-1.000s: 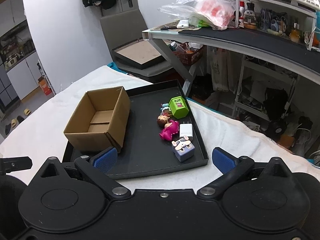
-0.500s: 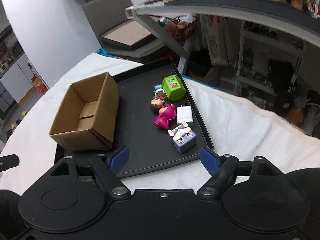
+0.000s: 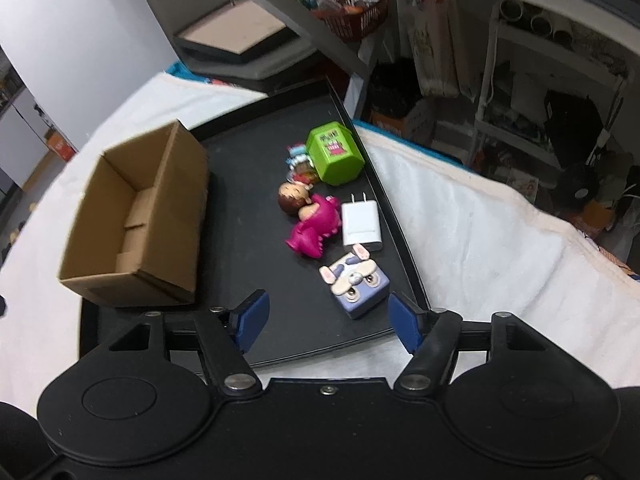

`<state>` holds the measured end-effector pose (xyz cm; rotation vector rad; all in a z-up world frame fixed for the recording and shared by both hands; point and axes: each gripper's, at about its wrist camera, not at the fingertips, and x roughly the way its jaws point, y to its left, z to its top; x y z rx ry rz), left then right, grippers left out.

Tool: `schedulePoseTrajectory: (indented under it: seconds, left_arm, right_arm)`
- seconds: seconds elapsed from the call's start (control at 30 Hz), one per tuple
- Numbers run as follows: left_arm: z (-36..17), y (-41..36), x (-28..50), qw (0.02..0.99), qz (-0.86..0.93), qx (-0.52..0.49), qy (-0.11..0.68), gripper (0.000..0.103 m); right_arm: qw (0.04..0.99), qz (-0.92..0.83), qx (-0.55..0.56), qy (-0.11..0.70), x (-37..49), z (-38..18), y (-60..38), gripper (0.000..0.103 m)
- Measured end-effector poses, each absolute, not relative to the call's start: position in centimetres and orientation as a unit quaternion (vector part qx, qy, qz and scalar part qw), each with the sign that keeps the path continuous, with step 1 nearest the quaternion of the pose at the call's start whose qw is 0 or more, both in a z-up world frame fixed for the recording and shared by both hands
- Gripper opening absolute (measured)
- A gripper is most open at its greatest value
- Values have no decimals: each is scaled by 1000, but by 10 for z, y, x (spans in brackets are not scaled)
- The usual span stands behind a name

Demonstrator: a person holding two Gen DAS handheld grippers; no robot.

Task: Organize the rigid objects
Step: 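Grasp the cardboard box wall with the left tool while the right tool grasps the bunny cube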

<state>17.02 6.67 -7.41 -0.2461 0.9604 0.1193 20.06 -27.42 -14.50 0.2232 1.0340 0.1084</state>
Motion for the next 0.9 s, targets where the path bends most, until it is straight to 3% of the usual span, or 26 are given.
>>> schedulePoseTrajectory:
  seconds: [0.2,0.47,0.67,0.9]
  left_arm:
    - [-93,75,196,863,66,-127,485,72]
    - [-114,87,224,846,89,-137,508,71]
    - [-126,92,243,838,95,-137,520,66]
    - [-142,100,263,823,105,-150,537,62]
  right_arm:
    - [849,53,89,518,220,-163,-271,65]
    - [831,60,68,549,241,-189,-271,61]
    - [816,64,68,571,256,-209,-275,49]
    - [816,70,78,568,269,-215,-278,50]
